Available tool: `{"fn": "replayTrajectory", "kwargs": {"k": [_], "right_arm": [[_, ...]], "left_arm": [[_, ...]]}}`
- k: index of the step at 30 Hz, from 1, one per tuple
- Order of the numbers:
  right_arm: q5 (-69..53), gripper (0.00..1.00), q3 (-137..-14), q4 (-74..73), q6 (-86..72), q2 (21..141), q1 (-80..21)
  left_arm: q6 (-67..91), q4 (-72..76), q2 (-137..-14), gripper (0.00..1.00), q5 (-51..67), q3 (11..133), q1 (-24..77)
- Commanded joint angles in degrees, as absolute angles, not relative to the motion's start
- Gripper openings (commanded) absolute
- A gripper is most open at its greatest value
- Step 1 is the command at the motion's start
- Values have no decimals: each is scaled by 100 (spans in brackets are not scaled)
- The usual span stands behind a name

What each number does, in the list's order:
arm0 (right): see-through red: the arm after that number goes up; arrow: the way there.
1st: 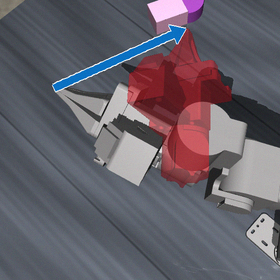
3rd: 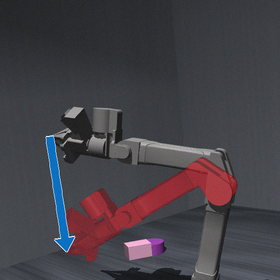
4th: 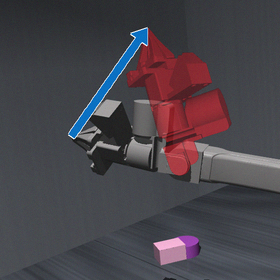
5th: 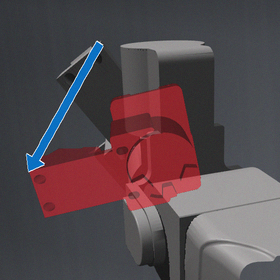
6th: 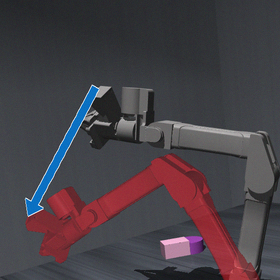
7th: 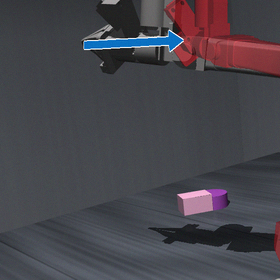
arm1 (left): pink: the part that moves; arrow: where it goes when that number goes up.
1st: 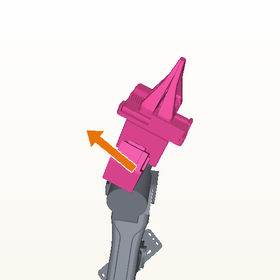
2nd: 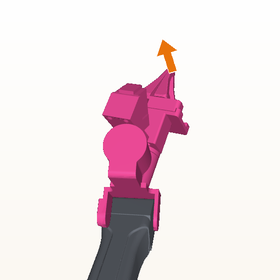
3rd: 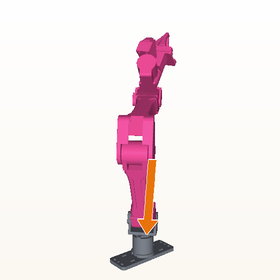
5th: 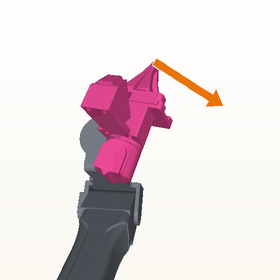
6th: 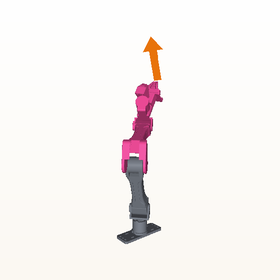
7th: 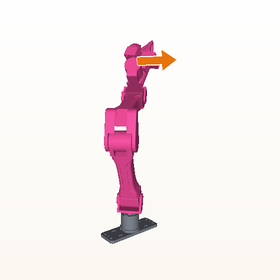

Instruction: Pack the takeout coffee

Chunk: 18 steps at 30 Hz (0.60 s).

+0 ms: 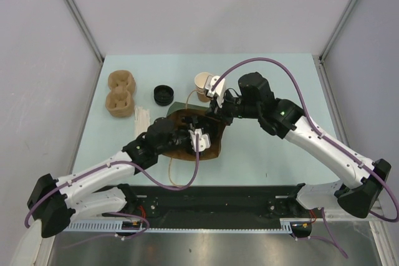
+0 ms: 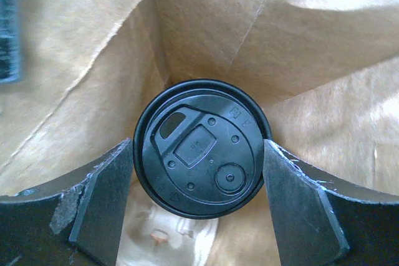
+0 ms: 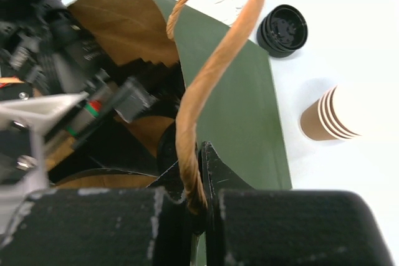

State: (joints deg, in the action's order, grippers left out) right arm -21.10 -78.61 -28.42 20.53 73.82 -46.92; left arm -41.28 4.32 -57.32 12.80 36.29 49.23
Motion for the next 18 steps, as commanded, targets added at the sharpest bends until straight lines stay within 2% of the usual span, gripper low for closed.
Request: {"fn": "replayTrajectory", "kwargs": {"k": [1,18], "right_arm": [[-2381,0,-7919,-2434,1863,7268,-4764],[-2935,0,-8060,-2549,2144,7462,-4799]], "left_arm": [[-4368,633,-5888,47,1362,3648,4966],[-5141,-202,-5827,45,1757,3920,5010]]}}
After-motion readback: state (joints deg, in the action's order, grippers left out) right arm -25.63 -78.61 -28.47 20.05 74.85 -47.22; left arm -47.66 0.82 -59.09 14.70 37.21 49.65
